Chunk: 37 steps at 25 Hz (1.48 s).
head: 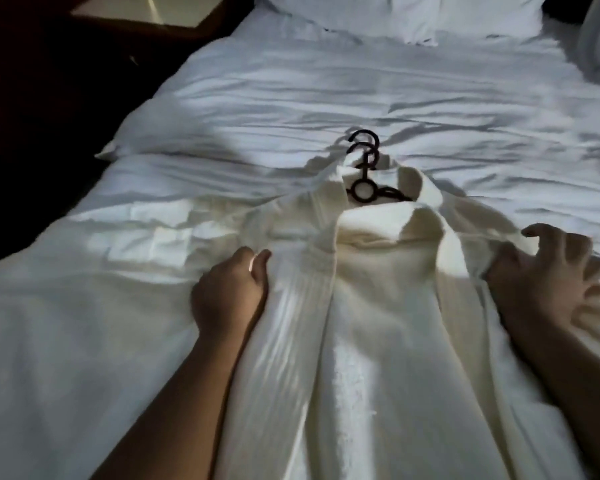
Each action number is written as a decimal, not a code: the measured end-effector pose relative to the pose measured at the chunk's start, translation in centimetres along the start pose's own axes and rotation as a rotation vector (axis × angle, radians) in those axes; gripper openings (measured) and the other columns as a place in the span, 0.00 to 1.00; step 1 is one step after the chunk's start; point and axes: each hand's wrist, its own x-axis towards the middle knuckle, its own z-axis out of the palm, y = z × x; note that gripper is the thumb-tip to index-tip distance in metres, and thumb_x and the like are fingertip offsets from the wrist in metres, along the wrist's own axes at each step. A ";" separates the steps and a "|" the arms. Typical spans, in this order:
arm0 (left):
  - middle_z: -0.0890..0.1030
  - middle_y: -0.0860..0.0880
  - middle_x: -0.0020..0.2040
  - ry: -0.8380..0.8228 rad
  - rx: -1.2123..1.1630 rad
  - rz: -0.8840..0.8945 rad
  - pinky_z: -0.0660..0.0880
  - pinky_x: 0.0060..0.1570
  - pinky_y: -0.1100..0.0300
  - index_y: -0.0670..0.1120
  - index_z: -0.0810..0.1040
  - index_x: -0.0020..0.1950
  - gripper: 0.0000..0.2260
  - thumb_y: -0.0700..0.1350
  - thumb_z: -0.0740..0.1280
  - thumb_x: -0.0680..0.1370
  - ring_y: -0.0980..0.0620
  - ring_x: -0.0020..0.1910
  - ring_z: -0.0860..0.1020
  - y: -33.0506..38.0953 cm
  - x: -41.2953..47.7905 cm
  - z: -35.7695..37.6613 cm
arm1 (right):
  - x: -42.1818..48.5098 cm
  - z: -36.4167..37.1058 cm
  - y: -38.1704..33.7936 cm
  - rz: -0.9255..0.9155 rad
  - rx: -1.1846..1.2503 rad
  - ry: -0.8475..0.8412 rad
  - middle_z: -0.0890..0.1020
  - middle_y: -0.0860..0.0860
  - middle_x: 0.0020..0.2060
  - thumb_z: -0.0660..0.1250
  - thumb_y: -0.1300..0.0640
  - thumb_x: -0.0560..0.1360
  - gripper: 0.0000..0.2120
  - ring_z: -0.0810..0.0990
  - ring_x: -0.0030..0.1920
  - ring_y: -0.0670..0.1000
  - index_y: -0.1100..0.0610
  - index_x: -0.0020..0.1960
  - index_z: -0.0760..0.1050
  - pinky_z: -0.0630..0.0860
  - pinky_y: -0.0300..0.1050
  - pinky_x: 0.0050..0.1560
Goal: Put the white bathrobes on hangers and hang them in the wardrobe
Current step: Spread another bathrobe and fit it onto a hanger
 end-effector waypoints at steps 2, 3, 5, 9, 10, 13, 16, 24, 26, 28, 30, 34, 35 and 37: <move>0.79 0.43 0.30 -0.010 0.024 0.016 0.72 0.29 0.54 0.46 0.76 0.39 0.21 0.60 0.60 0.82 0.37 0.29 0.79 -0.1 0.1 0.5 | -2.9 -1.8 -4.8 -0.200 0.230 0.115 0.75 0.56 0.57 0.62 0.53 0.74 0.13 0.72 0.60 0.63 0.52 0.57 0.75 0.67 0.62 0.61; 0.78 0.44 0.29 0.016 0.043 0.026 0.71 0.27 0.55 0.47 0.75 0.38 0.21 0.60 0.60 0.82 0.39 0.28 0.78 -0.3 0.3 0.7 | -5.0 -2.2 -7.8 -0.411 0.376 0.063 0.77 0.54 0.52 0.64 0.58 0.74 0.11 0.74 0.55 0.60 0.55 0.55 0.76 0.69 0.59 0.57; 0.78 0.46 0.30 0.021 0.063 0.035 0.71 0.28 0.55 0.48 0.75 0.39 0.21 0.60 0.56 0.83 0.40 0.29 0.79 -0.5 0.4 0.8 | -9.8 -1.2 -14.2 -0.739 0.567 -0.283 0.79 0.49 0.49 0.64 0.62 0.74 0.11 0.77 0.51 0.53 0.55 0.55 0.78 0.72 0.58 0.55; 0.82 0.47 0.39 -0.032 0.007 -0.018 0.74 0.38 0.54 0.49 0.75 0.47 0.25 0.63 0.45 0.82 0.40 0.39 0.82 -0.4 0.2 0.4 | -14.0 5.9 -19.2 -0.567 0.241 -0.733 0.76 0.45 0.63 0.57 0.51 0.71 0.25 0.72 0.67 0.50 0.46 0.67 0.74 0.59 0.52 0.68; 0.83 0.46 0.41 -0.038 -0.008 -0.046 0.74 0.39 0.53 0.49 0.75 0.47 0.23 0.63 0.48 0.82 0.40 0.41 0.82 -0.2 0.4 0.4 | -13.9 7.3 -18.5 -0.528 0.189 -0.658 0.78 0.46 0.60 0.56 0.51 0.69 0.23 0.72 0.65 0.51 0.48 0.62 0.77 0.58 0.51 0.66; 0.83 0.46 0.43 -0.074 -0.029 -0.069 0.70 0.39 0.53 0.49 0.74 0.48 0.21 0.64 0.53 0.83 0.40 0.45 0.82 0.1 0.8 0.3 | -14.3 9.7 -16.5 -0.564 0.193 -0.396 0.78 0.46 0.47 0.60 0.52 0.67 0.12 0.74 0.53 0.51 0.51 0.48 0.77 0.61 0.51 0.57; 0.84 0.45 0.45 -0.097 -0.058 -0.071 0.67 0.39 0.53 0.49 0.74 0.48 0.19 0.63 0.56 0.82 0.39 0.47 0.82 -0.1 0.9 0.1 | -14.8 10.2 -16.5 -0.621 0.135 -0.383 0.77 0.47 0.46 0.62 0.50 0.68 0.10 0.73 0.52 0.53 0.51 0.48 0.75 0.62 0.54 0.56; 0.86 0.42 0.54 -1.331 -0.796 -0.391 0.79 0.61 0.45 0.43 0.83 0.60 0.24 0.45 0.80 0.65 0.41 0.55 0.84 -8.5 4.1 -9.4 | -14.8 10.8 -16.6 -0.708 -0.005 -0.391 0.74 0.51 0.44 0.60 0.46 0.66 0.11 0.72 0.49 0.59 0.54 0.41 0.71 0.65 0.57 0.53; 0.85 0.40 0.57 -1.332 -1.021 -0.394 0.77 0.64 0.48 0.39 0.82 0.61 0.20 0.39 0.75 0.70 0.42 0.56 0.84 -11.0 2.6 -11.4 | -14.9 11.1 -16.8 -0.711 -0.037 -0.390 0.74 0.52 0.44 0.59 0.46 0.65 0.12 0.72 0.49 0.59 0.55 0.41 0.71 0.65 0.57 0.53; 0.83 0.39 0.61 -1.311 -1.248 -0.379 0.79 0.61 0.52 0.38 0.80 0.66 0.20 0.36 0.68 0.74 0.42 0.59 0.82 -11.9 0.8 -13.3 | -14.8 11.2 -16.9 -0.709 -0.070 -0.387 0.73 0.53 0.45 0.57 0.47 0.65 0.14 0.71 0.50 0.59 0.56 0.42 0.72 0.65 0.58 0.54; 0.82 0.38 0.64 -1.339 -1.271 -0.349 0.80 0.59 0.52 0.41 0.79 0.68 0.21 0.35 0.67 0.74 0.41 0.61 0.82 -12.5 0.3 -15.7 | -14.9 11.3 -17.0 -0.710 -0.102 -0.395 0.74 0.54 0.45 0.57 0.47 0.65 0.15 0.71 0.51 0.59 0.57 0.43 0.73 0.64 0.58 0.54; 0.86 0.43 0.54 -1.307 -0.537 -0.129 0.83 0.51 0.51 0.47 0.85 0.57 0.15 0.38 0.77 0.72 0.42 0.56 0.84 -16.0 4.7 -21.9 | -14.9 11.5 -16.9 -0.720 -0.165 -0.384 0.74 0.54 0.47 0.60 0.47 0.65 0.15 0.71 0.52 0.59 0.57 0.44 0.74 0.63 0.57 0.54; 0.87 0.45 0.53 -1.279 -0.432 -0.107 0.83 0.49 0.53 0.47 0.86 0.56 0.13 0.42 0.79 0.72 0.44 0.54 0.85 -17.5 5.9 -23.5 | -14.9 11.5 -16.9 -0.721 -0.174 -0.380 0.74 0.55 0.47 0.60 0.47 0.66 0.15 0.71 0.52 0.60 0.57 0.45 0.74 0.63 0.57 0.55; 0.87 0.50 0.49 -1.130 -0.417 -0.157 0.83 0.44 0.59 0.48 0.87 0.52 0.14 0.49 0.81 0.67 0.49 0.49 0.85 -19.9 7.7 -25.6 | -14.9 11.6 -16.9 -0.727 -0.179 -0.373 0.74 0.54 0.47 0.61 0.46 0.66 0.15 0.70 0.52 0.60 0.57 0.45 0.74 0.63 0.57 0.55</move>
